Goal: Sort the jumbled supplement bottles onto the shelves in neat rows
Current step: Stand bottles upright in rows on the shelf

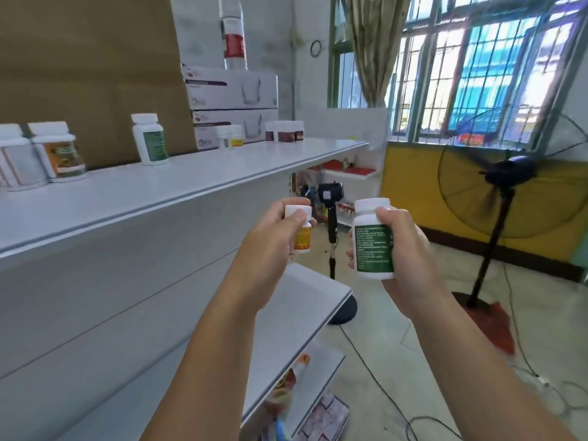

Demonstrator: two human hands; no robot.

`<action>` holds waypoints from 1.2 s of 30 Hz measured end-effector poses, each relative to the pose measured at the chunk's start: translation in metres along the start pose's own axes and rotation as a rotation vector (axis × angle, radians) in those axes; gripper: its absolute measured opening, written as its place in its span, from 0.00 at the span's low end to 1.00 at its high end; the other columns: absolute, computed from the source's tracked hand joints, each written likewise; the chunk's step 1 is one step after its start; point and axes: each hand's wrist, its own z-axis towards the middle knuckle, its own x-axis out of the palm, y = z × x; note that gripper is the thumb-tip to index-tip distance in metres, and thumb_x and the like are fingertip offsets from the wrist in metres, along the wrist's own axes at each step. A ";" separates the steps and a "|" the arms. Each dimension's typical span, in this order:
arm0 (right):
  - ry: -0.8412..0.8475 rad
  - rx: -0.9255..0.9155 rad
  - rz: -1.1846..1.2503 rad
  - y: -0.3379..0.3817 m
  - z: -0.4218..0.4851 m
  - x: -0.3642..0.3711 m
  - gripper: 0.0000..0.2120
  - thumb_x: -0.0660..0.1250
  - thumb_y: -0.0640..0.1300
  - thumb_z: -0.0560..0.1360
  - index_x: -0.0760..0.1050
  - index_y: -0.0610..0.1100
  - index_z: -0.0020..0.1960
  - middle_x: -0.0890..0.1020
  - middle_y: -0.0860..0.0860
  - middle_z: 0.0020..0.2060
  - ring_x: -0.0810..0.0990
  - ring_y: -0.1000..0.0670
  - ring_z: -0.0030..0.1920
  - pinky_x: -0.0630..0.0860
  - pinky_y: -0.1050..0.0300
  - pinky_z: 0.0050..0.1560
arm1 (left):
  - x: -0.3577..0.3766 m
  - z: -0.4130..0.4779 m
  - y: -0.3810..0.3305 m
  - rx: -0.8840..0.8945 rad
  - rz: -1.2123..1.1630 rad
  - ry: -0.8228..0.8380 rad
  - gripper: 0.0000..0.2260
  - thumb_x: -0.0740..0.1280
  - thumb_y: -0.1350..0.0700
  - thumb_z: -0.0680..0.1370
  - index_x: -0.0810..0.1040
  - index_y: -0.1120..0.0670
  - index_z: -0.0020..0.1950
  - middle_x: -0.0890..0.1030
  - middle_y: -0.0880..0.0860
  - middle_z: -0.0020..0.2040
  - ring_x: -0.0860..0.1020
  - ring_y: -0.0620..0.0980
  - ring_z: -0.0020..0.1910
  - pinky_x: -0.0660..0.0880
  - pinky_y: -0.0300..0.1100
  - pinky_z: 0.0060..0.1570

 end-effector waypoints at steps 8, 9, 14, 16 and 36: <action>0.113 -0.111 -0.018 0.021 0.132 -0.019 0.08 0.58 0.48 0.79 0.73 0.45 0.51 0.81 0.49 0.35 0.80 0.49 0.38 0.78 0.49 0.42 | 0.029 0.119 -0.032 0.194 0.188 -0.051 0.06 0.65 0.55 0.80 0.78 0.44 0.54 0.84 0.45 0.50 0.82 0.43 0.50 0.77 0.37 0.49; 0.134 -0.109 -0.013 0.024 0.146 -0.018 0.08 0.58 0.48 0.80 0.72 0.45 0.50 0.80 0.48 0.36 0.80 0.47 0.39 0.77 0.47 0.44 | 0.029 0.129 -0.036 0.204 0.226 -0.064 0.06 0.66 0.54 0.80 0.78 0.44 0.54 0.84 0.46 0.51 0.82 0.43 0.51 0.77 0.38 0.51; 0.270 -0.086 0.047 0.033 0.218 -0.010 0.09 0.59 0.47 0.79 0.74 0.46 0.44 0.79 0.48 0.34 0.78 0.46 0.37 0.72 0.46 0.43 | 0.027 0.172 -0.052 0.220 0.434 -0.169 0.09 0.68 0.51 0.78 0.79 0.47 0.58 0.84 0.45 0.49 0.82 0.44 0.50 0.77 0.40 0.52; 0.347 -0.074 0.089 0.034 0.245 -0.006 0.08 0.59 0.47 0.79 0.74 0.45 0.46 0.79 0.48 0.33 0.79 0.48 0.35 0.75 0.50 0.40 | 0.023 0.187 -0.058 0.210 0.520 -0.234 0.11 0.71 0.46 0.75 0.80 0.46 0.56 0.85 0.45 0.47 0.82 0.47 0.50 0.77 0.49 0.57; 0.890 -0.255 -0.442 0.014 0.376 0.038 0.15 0.63 0.51 0.78 0.65 0.54 0.62 0.77 0.54 0.54 0.75 0.53 0.54 0.71 0.51 0.54 | -0.033 0.302 -0.067 -0.122 1.508 -0.209 0.15 0.68 0.48 0.78 0.80 0.48 0.63 0.80 0.45 0.60 0.76 0.46 0.57 0.71 0.39 0.54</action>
